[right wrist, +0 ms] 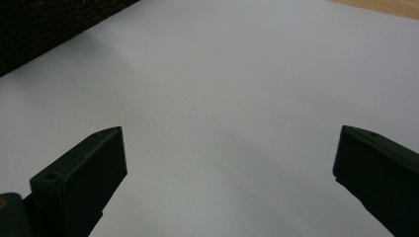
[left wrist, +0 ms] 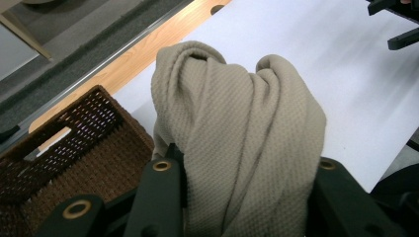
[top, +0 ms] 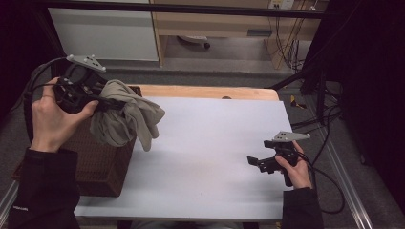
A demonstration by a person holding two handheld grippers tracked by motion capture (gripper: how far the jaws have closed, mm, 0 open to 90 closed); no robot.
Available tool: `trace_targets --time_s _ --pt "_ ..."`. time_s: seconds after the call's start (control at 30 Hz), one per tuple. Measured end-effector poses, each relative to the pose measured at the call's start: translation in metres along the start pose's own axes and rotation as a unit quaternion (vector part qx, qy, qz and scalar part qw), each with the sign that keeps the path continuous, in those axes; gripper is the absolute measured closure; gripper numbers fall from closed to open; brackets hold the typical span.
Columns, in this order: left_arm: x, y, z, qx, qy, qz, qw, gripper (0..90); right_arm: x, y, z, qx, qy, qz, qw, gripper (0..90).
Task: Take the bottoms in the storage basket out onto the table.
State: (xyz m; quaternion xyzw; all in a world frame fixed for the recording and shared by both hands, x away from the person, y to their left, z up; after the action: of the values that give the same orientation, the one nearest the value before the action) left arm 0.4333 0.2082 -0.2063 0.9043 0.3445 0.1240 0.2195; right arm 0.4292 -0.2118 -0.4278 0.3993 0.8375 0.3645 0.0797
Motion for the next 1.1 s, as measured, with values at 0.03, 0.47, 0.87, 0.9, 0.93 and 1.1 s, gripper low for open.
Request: trace_targets --time_s 0.03,0.47,0.87,0.9,0.93,1.1 --pt "-0.001 0.001 0.001 0.001 -0.001 0.002 1.0000 63.2 0.000 0.000 0.000 -0.001 0.000 -0.001 1.0000 0.7" --pt "-0.014 0.014 0.015 0.007 -0.012 0.019 0.9997 63.2 0.000 0.000 0.000 0.000 0.001 -0.002 1.0000 0.7" --pt "-0.026 0.023 0.030 0.010 -0.022 0.032 0.9992 63.3 0.000 0.000 0.000 0.000 0.002 -0.001 1.0000 0.7" --pt "-0.027 0.023 0.031 0.010 -0.023 0.034 0.9991 63.3 0.000 0.000 0.000 0.000 0.001 -0.001 1.0000 0.7" --pt "-0.028 0.024 0.033 0.011 -0.024 0.034 0.9990 63.2 0.000 0.000 0.000 0.000 0.001 -0.001 1.0000 0.7" --pt "-0.032 0.027 0.040 0.013 -0.028 0.038 0.9988 63.2 0.000 0.000 0.000 0.001 0.001 0.000 1.0000 0.7"
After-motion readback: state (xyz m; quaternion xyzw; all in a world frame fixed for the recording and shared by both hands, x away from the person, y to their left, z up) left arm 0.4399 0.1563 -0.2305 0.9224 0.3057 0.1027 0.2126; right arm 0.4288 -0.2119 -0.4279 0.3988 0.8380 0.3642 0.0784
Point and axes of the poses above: each handheld gripper's, and its own axes: z roughly forward along the jaws, y roughly out of its top, x roughly to its left, the point moved 8 cm from there along z, roughly forward along the jaws, and after that the axes turned 12 degrees about x, right-handed, at the moved point
